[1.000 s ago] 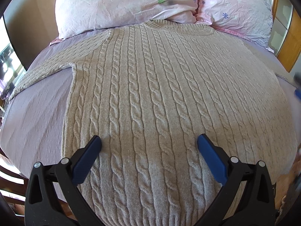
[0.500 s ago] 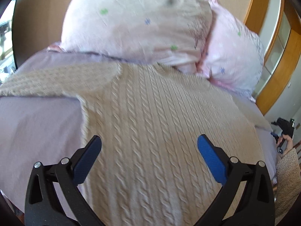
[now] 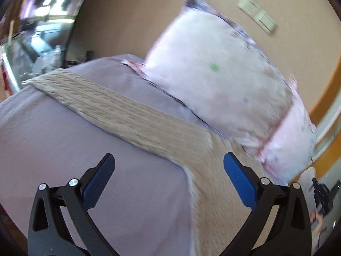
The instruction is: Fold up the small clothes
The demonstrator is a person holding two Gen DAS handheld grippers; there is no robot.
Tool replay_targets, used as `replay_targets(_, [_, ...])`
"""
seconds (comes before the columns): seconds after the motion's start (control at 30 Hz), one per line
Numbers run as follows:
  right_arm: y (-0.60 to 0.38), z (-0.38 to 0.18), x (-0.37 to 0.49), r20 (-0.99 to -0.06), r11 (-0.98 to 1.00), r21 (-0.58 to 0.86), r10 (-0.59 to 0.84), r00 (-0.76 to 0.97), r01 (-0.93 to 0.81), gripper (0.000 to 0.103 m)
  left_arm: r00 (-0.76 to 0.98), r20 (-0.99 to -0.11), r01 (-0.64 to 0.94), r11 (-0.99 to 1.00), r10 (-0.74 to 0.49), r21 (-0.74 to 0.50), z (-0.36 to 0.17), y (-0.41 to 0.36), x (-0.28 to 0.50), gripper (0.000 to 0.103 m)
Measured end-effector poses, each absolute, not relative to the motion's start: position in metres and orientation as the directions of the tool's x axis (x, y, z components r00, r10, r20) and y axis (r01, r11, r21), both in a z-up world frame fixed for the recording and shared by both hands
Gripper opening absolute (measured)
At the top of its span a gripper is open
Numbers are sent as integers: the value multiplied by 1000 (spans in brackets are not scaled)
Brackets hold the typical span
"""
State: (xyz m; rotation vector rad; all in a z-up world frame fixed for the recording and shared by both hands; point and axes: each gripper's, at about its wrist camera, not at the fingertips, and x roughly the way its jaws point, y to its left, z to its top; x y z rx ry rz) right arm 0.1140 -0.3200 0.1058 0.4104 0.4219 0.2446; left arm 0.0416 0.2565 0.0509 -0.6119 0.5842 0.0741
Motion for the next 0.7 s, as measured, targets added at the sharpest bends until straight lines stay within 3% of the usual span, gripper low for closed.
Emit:
replay_targets(0.07, [-237, 90, 123, -431, 849, 406, 503, 749, -337, 11, 831, -555, -292, 812, -47, -506, 50, 276, 47, 101])
replay_targets(0.1, [-212, 82, 124, -458, 825, 408, 555, 694, -390, 19, 828, -559, -306, 805, -37, -507, 49, 282, 49, 101])
replay_targets(0.17, [-179, 72, 119, -475, 802, 401, 595, 649, -442, 40, 815, -580, -347, 785, -18, -512, 46, 297, 54, 101])
replay_targets(0.23, [-181, 74, 112, -448, 811, 390, 581, 680, -436, 68, 801, -598, -394, 747, -5, -535, 40, 316, 59, 95])
replay_targets(0.33, [-215, 83, 96, -417, 839, 392, 527, 741, -377, 74, 792, -611, -450, 660, -16, -601, 28, 352, 66, 80])
replay_targets(0.47, [-263, 85, 91, -408, 865, 411, 457, 790, -288, 80, 770, -637, -538, 525, -11, -659, 5, 397, 73, 67])
replay_targets(0.6, [-286, 83, 74, -398, 878, 413, 412, 820, -241, 85, 810, -586, -539, 389, -2, -747, -6, 432, 70, 50])
replay_targets(0.67, [-295, 81, 68, -392, 882, 414, 396, 830, -226, 86, 813, -582, -549, 340, 5, -764, -11, 446, 72, 38])
replay_targets(0.7, [-297, 80, 67, -390, 882, 417, 394, 833, -222, 86, 797, -604, -575, 328, 16, -750, -12, 453, 75, 26])
